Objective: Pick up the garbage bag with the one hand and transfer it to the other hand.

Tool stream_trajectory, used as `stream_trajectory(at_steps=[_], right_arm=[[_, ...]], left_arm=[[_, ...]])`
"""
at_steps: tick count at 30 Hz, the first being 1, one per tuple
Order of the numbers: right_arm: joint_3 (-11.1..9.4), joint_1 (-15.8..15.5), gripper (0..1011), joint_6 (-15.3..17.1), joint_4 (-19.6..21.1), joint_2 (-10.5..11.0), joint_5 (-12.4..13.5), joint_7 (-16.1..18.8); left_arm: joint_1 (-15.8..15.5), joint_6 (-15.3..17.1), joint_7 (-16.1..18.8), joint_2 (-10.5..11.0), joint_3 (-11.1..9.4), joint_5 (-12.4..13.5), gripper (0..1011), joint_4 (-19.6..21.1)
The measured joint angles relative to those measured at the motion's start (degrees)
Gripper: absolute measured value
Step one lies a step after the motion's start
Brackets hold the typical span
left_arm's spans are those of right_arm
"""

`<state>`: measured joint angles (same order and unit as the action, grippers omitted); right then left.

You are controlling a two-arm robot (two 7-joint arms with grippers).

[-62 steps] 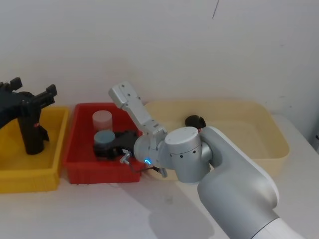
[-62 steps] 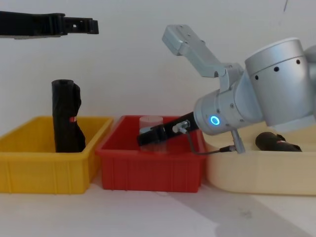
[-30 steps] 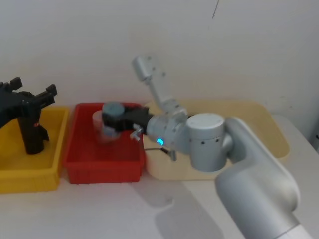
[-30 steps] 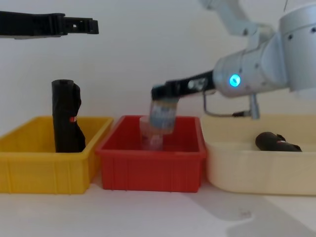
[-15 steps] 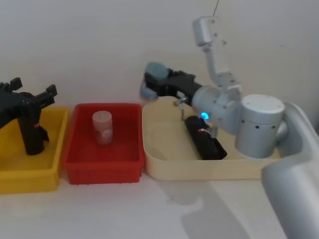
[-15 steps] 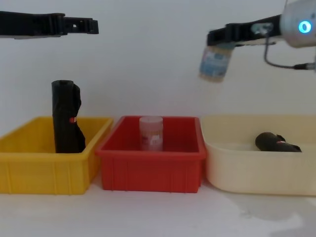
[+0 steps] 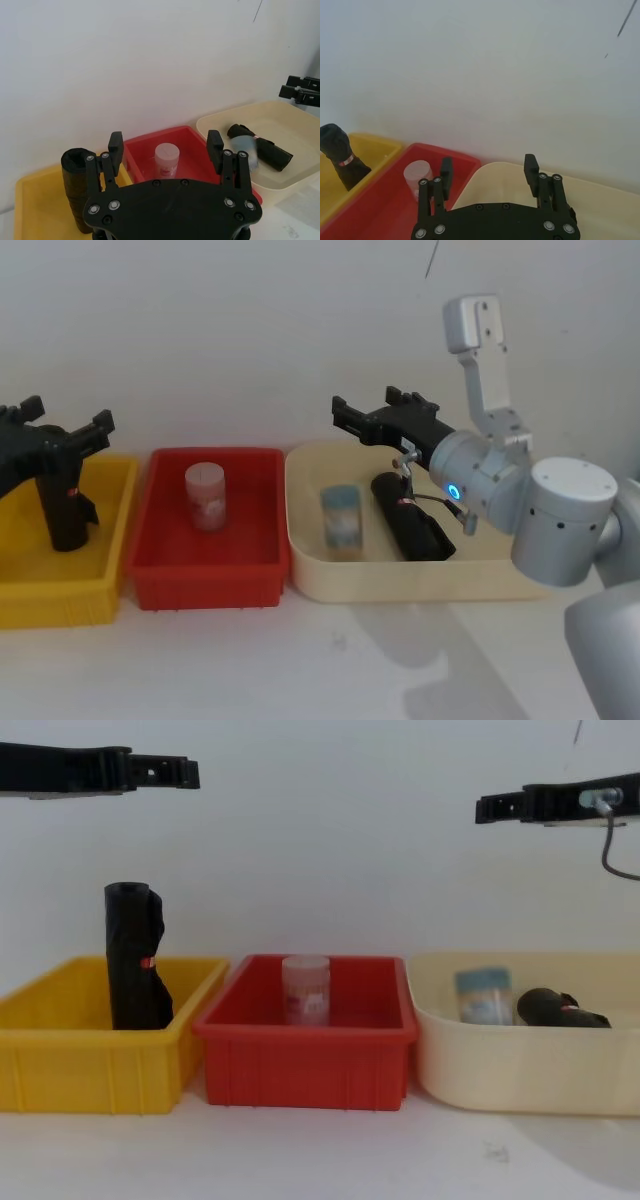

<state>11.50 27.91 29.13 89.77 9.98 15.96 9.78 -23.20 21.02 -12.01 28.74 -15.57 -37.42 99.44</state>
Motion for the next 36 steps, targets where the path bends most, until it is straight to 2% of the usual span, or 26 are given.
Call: stream_trajectory(at_steps=[1,3,6,14,16,17,22,23,29,36], right_arm=[[0.0,-0.18,850,-0.45,0.0,0.13,-0.07,0.08],[0.05,-0.7,935,-1.76,0.01,0.49,-0.36,0.26],[0.29,-1.48,1001,-3.81,0.01,0.98,-0.89,0.62],[1.32,-3.71,1000,-10.48,0.6,2.01,-2.39,1.98],[1.91,-4.98,1000,-13.6,1.23,2.47,-2.97,2.75],[1.91,-4.98,1000,-13.6,1.23,2.47,-2.97,2.75],[3.31,-7.68,1000,-19.33,2.82,3.49,-3.68,4.68],[3.31,-7.68,1000,-19.33,2.82,3.49,-3.68,4.68],[5.37,-10.76,1000,-24.55,4.79,4.88,-4.05,7.13],[7.16,-13.0,1000,-27.68,6.41,6.03,-4.35,9.11]], left_arm=[[0.0,0.0,0.0,0.0,0.0,0.0,1001,0.0],[0.0,0.0,0.0,0.0,0.0,0.0,1001,0.0],[0.0,0.0,0.0,0.0,0.0,0.0,1001,0.0],[-0.34,-0.85,-0.99,0.08,-0.5,-0.15,1001,-0.61],[-0.47,-1.23,-1.52,0.08,-0.68,-0.24,1001,-0.9],[-0.54,-1.4,-1.77,0.07,-0.8,-0.29,1001,-1.11],[-1.05,-2.8,-3.92,-0.03,-1.61,-0.72,1001,-2.39],[-1.22,-3.18,-4.55,-0.08,-1.92,-0.85,1001,-2.84],[-1.79,-4.58,-7.4,-0.24,-3.27,-1.34,1001,-4.51],[-2.18,-5.62,-9.51,-0.37,-4.6,-1.67,1001,-5.82]])
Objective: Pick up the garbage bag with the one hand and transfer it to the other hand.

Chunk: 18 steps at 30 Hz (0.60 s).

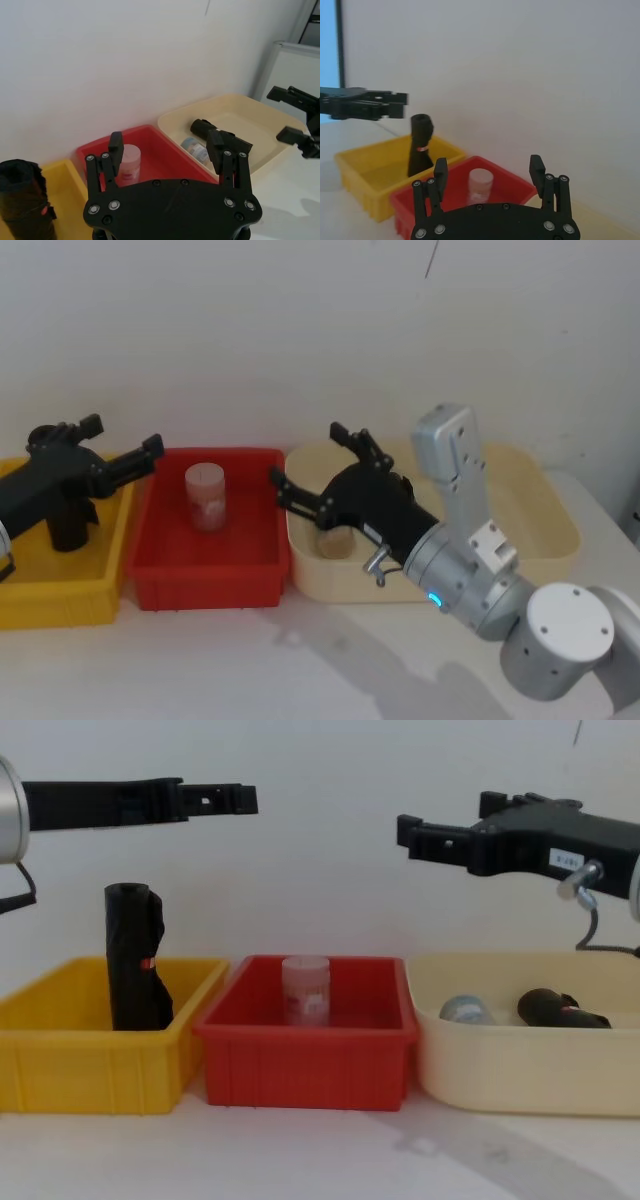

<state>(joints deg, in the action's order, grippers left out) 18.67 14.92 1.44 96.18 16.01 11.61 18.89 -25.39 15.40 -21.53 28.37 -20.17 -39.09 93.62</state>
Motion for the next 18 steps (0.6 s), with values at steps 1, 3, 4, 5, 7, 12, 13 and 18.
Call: stream_trajectory(at_steps=[1,3,4,5,7,12,13,18], right_arm=[[0.17,-0.22,1000,-0.25,0.13,0.1,-0.03,0.14],[0.59,-0.74,1000,-0.99,0.44,0.36,-0.09,0.56],[0.71,-0.9,1000,-1.19,0.55,0.44,-0.1,0.66],[0.81,-1.02,1000,-1.4,0.64,0.5,-0.11,0.77],[1.11,-1.35,1000,-1.87,0.88,0.68,-0.16,1.05],[1.61,-1.99,1000,-2.77,1.33,1.01,-0.25,1.55],[1.67,-2.06,1000,-2.86,1.38,1.03,-0.26,1.6],[1.96,-2.45,1000,-3.38,1.66,1.22,-0.3,1.95]], left_arm=[[-0.03,-0.1,-0.19,-0.02,-0.1,-0.03,1001,-0.1],[-0.11,-0.32,-0.65,-0.04,-0.39,-0.09,1001,-0.36],[-0.13,-0.38,-0.78,-0.05,-0.49,-0.12,1001,-0.45],[-0.16,-0.44,-0.91,-0.06,-0.57,-0.13,1001,-0.52],[-0.24,-0.61,-1.26,-0.08,-0.78,-0.19,1001,-0.73],[-0.32,-0.85,-1.78,-0.1,-1.08,-0.27,1001,-1.0],[-0.34,-0.91,-1.9,-0.11,-1.17,-0.29,1001,-1.08],[-0.4,-1.04,-2.21,-0.13,-1.35,-0.34,1001,-1.26]])
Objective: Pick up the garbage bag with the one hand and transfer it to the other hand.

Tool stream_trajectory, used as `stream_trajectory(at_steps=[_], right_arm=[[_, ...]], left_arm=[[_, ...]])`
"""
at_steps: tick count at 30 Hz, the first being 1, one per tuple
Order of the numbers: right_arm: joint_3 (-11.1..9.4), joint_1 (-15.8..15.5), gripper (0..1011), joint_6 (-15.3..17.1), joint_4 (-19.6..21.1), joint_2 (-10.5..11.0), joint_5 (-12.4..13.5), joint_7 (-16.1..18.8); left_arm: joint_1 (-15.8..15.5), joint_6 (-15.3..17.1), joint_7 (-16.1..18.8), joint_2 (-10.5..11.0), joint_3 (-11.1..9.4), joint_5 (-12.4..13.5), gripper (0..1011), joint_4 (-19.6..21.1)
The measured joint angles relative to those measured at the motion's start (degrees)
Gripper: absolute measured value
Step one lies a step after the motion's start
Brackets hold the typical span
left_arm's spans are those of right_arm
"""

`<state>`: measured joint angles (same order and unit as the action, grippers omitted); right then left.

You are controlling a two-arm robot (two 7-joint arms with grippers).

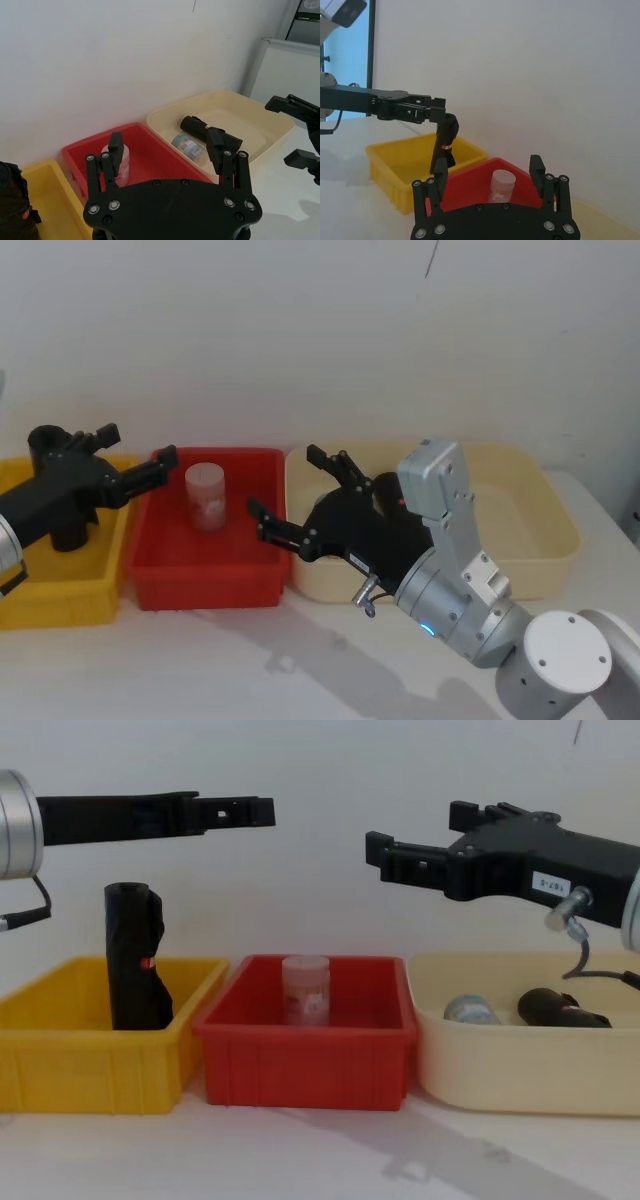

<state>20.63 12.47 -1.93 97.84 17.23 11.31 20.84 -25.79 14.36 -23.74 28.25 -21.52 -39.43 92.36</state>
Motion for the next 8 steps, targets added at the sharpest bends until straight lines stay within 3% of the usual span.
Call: stream_trajectory(at_steps=[8], right_arm=[[0.3,-0.33,1000,-0.44,0.21,0.17,-0.04,0.28]], left_arm=[[-0.04,-0.18,-0.34,-0.05,-0.2,-0.06,1001,-0.21]])
